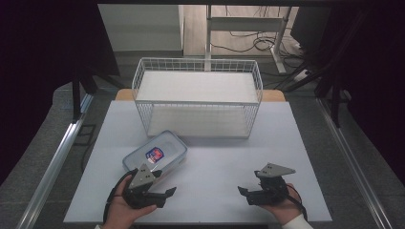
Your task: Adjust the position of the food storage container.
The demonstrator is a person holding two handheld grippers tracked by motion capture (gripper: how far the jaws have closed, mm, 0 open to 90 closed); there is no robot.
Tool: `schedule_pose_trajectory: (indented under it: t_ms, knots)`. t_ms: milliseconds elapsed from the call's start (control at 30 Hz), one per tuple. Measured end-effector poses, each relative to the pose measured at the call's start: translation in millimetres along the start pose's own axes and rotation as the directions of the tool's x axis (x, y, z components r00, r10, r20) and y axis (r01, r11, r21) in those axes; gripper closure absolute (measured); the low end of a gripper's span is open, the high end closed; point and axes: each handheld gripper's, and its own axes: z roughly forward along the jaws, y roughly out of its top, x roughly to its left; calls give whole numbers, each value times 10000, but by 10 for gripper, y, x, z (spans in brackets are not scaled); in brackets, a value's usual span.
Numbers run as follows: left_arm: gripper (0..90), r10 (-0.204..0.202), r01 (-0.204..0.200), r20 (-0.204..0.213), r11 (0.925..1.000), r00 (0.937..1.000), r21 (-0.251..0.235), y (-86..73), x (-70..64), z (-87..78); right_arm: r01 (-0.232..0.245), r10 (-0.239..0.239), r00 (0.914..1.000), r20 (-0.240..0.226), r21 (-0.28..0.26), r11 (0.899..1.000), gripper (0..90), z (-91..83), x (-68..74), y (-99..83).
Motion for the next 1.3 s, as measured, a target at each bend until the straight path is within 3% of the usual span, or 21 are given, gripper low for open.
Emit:
schedule_pose_trajectory:
  t_ms: [300,600,933,1300]
  knots:
    - [258,-199,197,-133,9997,9997,-140,127,94,-110,-33,33,10000,9,-34,10000,167,-11,-21,3]
    - [261,-252,252,-229,9997,9994,8,360,321,-178,-66,66,9999,92,-55,10000,174,-6,-43,8]
    - [291,-720,719,-130,9973,9973,-114,491,543,-213,53,-51,9998,177,-74,10000,180,-2,-27,9]
    - [378,-986,1014,-888,9944,9912,283,684,1016,-143,87,-88,9997,222,63,9999,182,14,-45,-4]
